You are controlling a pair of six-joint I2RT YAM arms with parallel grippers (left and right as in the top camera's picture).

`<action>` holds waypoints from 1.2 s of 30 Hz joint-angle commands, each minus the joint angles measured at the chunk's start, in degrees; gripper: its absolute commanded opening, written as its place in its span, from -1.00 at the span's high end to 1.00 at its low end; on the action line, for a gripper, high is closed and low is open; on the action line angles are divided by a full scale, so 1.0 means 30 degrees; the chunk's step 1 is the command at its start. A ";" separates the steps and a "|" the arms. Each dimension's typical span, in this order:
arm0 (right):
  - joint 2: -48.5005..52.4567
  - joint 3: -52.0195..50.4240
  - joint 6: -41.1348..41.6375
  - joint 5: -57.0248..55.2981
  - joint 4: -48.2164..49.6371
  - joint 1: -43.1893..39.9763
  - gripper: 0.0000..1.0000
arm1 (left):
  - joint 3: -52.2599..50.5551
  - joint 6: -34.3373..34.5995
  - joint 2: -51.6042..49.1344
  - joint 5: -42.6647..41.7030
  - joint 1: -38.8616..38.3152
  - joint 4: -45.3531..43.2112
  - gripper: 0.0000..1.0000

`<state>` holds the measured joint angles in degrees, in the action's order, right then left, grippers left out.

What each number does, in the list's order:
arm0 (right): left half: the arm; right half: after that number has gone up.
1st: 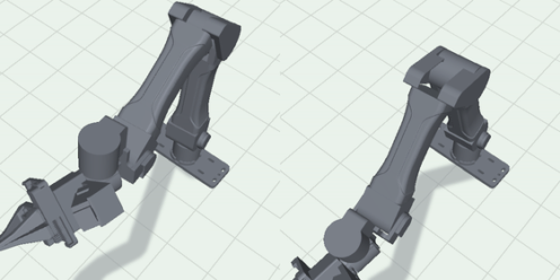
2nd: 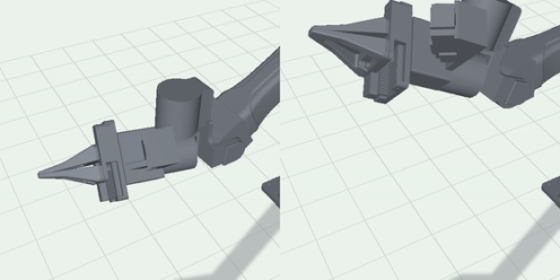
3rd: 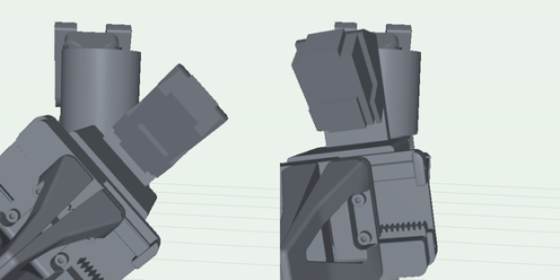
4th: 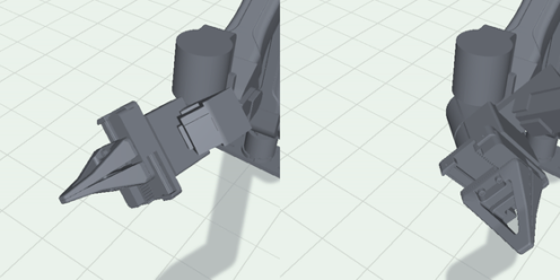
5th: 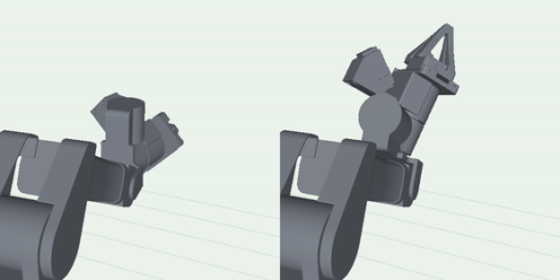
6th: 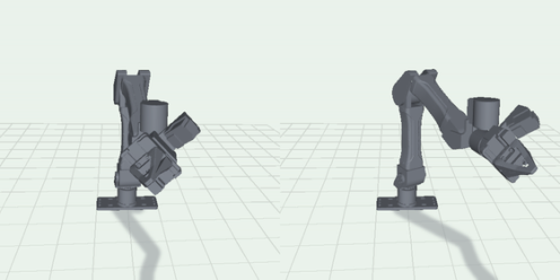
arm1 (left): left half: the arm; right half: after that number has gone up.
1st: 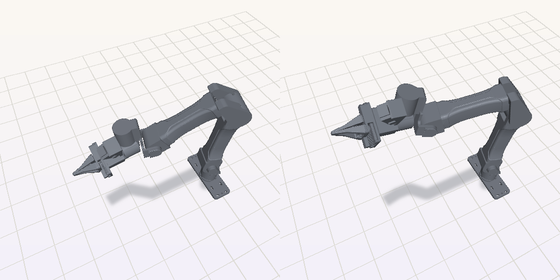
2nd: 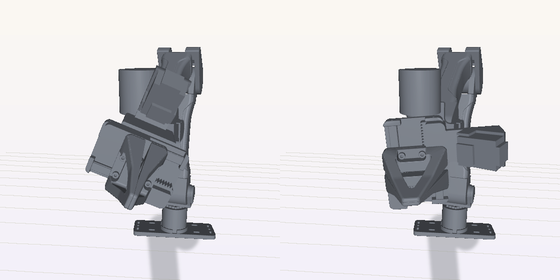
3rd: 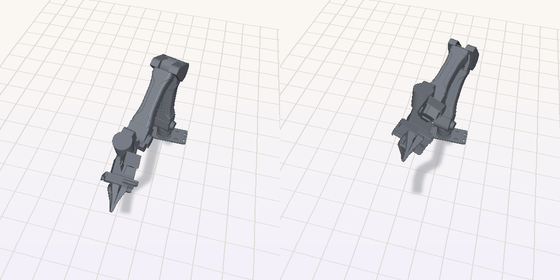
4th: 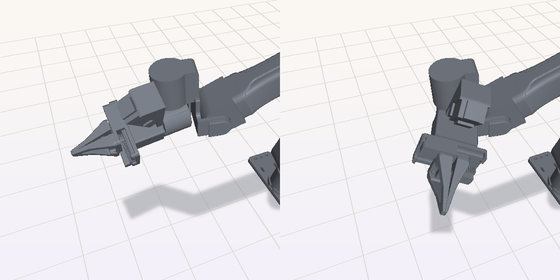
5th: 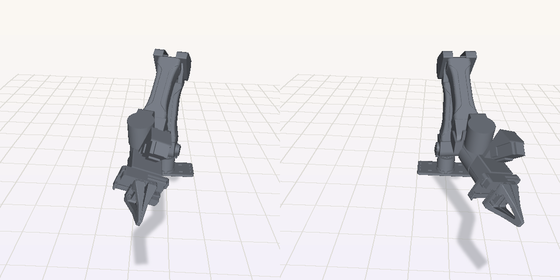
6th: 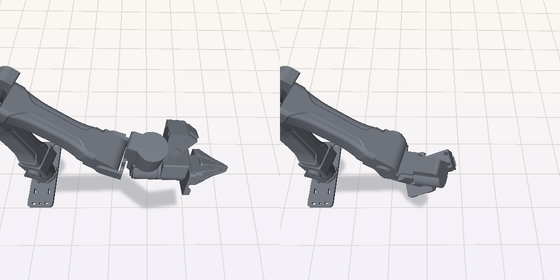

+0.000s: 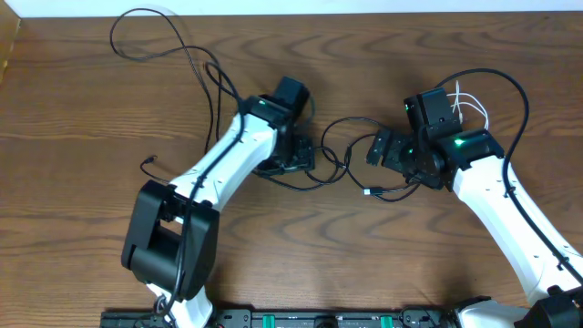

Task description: Untangle cables

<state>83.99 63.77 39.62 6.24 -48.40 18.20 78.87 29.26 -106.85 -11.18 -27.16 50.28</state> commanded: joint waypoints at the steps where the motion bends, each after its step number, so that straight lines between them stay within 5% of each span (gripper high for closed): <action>1: 0.0102 0.0204 -0.0328 0.0102 -0.0255 -0.0036 -0.98 | -0.0284 0.2579 -0.0219 0.1829 -0.0517 -0.0758 -0.41; 10: 0.0095 0.0211 -0.0321 0.0109 -0.0291 -0.0036 -0.99 | -0.0954 0.6309 -0.0896 0.2113 -0.1698 -0.2375 -0.22; 21: 0.0095 0.0204 -0.0386 0.0102 -0.0459 -0.0036 -0.99 | -0.0954 0.7220 -0.3111 0.1902 -0.2047 -0.3308 -0.10; 26: 0.0102 0.0204 -0.0386 0.0102 -0.0452 -0.0036 -0.99 | -0.0954 0.7191 -0.3118 0.2557 -0.2047 -0.3366 0.34; 30: 0.0102 0.0204 -0.0386 0.0102 -0.0510 -0.0036 -0.98 | -0.0954 0.5581 -0.3118 0.3810 -0.2018 -0.3373 0.80; 36: 0.0102 0.0204 -0.0386 0.0102 -0.0517 -0.0036 -0.99 | -0.0153 -0.0044 -0.2820 0.4524 -0.1209 -0.2251 0.85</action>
<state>83.99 63.77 39.38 6.46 -49.89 18.22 76.47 41.12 -115.48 -0.89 -32.97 40.66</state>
